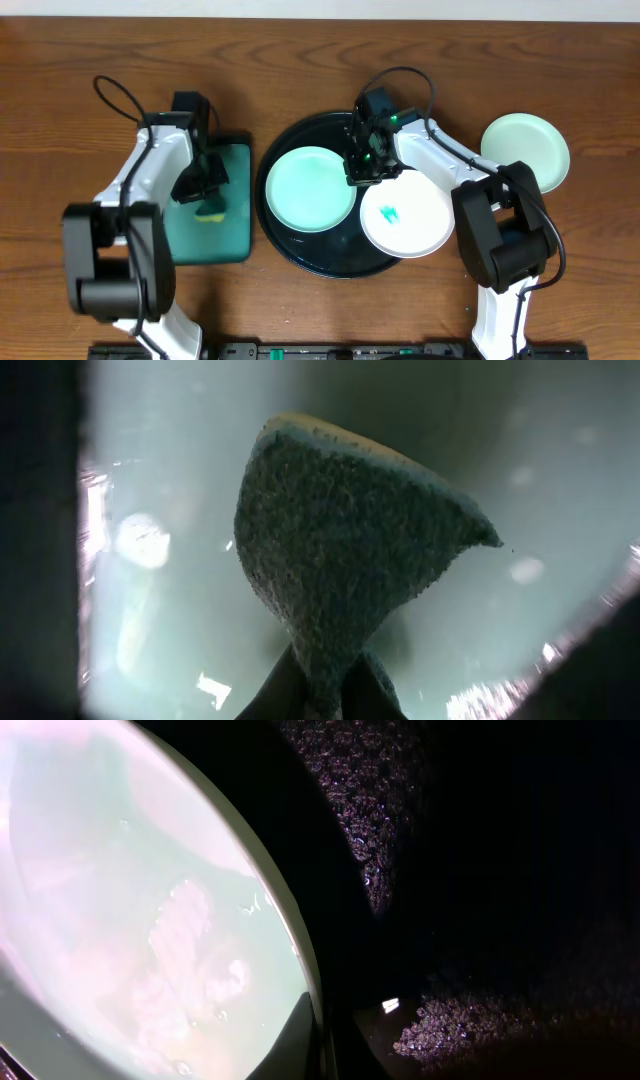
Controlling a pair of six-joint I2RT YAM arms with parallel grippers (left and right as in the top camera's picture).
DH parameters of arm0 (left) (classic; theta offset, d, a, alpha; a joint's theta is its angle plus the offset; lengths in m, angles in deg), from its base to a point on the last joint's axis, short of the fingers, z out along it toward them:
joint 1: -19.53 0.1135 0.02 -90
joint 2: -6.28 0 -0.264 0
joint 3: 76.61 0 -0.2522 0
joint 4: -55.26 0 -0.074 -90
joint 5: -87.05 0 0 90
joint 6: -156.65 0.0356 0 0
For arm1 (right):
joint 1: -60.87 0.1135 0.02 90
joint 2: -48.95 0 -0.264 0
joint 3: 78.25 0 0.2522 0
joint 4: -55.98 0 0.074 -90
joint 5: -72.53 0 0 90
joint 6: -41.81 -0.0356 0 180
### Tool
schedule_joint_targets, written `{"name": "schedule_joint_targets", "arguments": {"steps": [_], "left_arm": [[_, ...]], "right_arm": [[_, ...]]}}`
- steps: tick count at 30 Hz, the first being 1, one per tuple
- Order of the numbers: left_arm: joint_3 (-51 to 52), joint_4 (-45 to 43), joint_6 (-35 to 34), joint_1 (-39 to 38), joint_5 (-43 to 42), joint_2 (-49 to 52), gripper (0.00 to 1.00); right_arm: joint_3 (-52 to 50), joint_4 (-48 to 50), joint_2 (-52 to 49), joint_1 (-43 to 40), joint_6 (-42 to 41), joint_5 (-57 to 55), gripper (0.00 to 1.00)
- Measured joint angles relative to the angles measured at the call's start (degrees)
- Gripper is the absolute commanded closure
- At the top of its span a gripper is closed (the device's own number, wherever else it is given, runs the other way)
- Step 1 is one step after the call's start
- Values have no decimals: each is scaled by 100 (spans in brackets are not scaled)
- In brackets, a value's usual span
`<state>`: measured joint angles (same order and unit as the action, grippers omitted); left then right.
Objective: Clean dirty plates on tray and stack at the side
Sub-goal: 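Return the sponge with the left gripper to the soapy tray, then lift the scrubbed plate with the right gripper off the black tray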
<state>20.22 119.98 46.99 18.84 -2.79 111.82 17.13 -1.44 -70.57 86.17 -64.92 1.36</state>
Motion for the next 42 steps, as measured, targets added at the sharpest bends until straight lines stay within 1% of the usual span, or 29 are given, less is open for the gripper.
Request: {"name": "schedule_joint_targets", "arguments": {"steps": [1,2,8,11,12,13,14,15,20,24,28,34,36,40,42], "left_arm": [[11,-28,20,0,2,68,68],[28,-44,9,-2,2,114,64],[39,37,0,-9,-50,94,61],[39,114,-7,-72,-72,-168,54],[39,120,-11,-125,-85,-337,47],[39,122,-26,-190,-94,-557,30],[39,136,-28,-286,-103,-861,22],[39,166,-20,-411,-120,-1259,21],[37,507,-48,-857,-138,-2533,20],[37,835,-50,-1045,-149,-3115,20],[37,1091,-55,-1128,-151,-3303,20],[37,1322,-125,-1143,-151,-3311,19],[37,1327,-140,-1143,-160,-3311,19],[37,1325,-155,-1143,-332,-3311,19],[37,1329,-155,-1143,-411,-3311,19]], "right_arm": [[0,0,0,0,0,0,99],[0,0,0,0,0,0,99],[0,4,0,0,0,0,99],[0,9,0,0,0,0,99],[-2,11,0,0,0,0,99],[-2,13,0,0,0,0,99],[-4,17,0,0,0,7,99],[-4,17,0,0,0,20,98],[-4,20,0,-42,0,166,98],[-4,-13,33,-59,0,378,98],[-4,-157,293,-96,-2,516,98],[9,-647,1073,-315,-94,863,98],[28,-984,1270,-450,-116,1189,98],[39,-1423,1300,-555,-98,1810,98],[37,-1447,1300,-575,-9,2297,99]]}}
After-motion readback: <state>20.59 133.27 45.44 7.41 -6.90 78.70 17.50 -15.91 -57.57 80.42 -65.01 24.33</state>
